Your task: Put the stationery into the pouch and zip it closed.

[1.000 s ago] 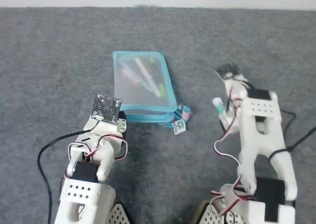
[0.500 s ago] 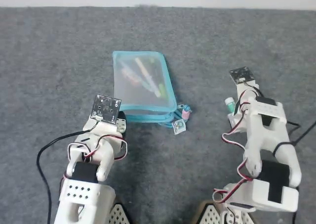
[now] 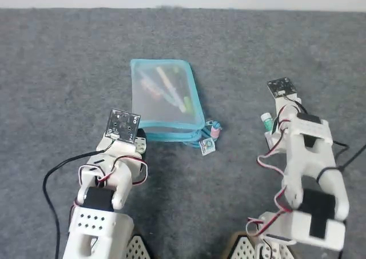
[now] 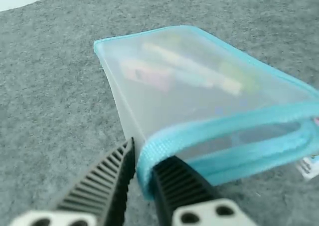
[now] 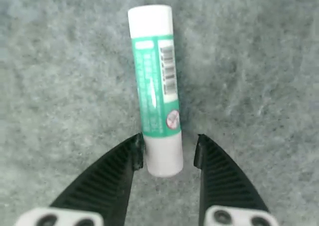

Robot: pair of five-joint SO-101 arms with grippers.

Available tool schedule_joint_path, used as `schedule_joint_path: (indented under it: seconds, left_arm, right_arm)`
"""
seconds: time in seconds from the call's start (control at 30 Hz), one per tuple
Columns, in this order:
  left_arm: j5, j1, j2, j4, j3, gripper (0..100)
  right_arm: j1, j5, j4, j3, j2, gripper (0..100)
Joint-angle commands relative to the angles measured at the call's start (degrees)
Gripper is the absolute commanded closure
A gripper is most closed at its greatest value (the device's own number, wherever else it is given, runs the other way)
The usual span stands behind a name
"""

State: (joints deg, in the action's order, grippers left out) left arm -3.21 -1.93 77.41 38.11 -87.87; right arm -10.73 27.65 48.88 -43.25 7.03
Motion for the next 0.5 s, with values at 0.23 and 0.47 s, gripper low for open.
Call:
schedule_joint_path:
  seconds: [0.23,0.47]
  left_arm:
    - [-0.7,0.09,1.41,-4.22,0.66,99]
    - [-0.62,0.26,1.41,-4.04,0.57,99]
  right_arm:
    - [0.31,1.23,-3.3,-15.12,25.19,83.7]
    - [9.36,0.79,-3.74,-14.95,20.09,83.2]
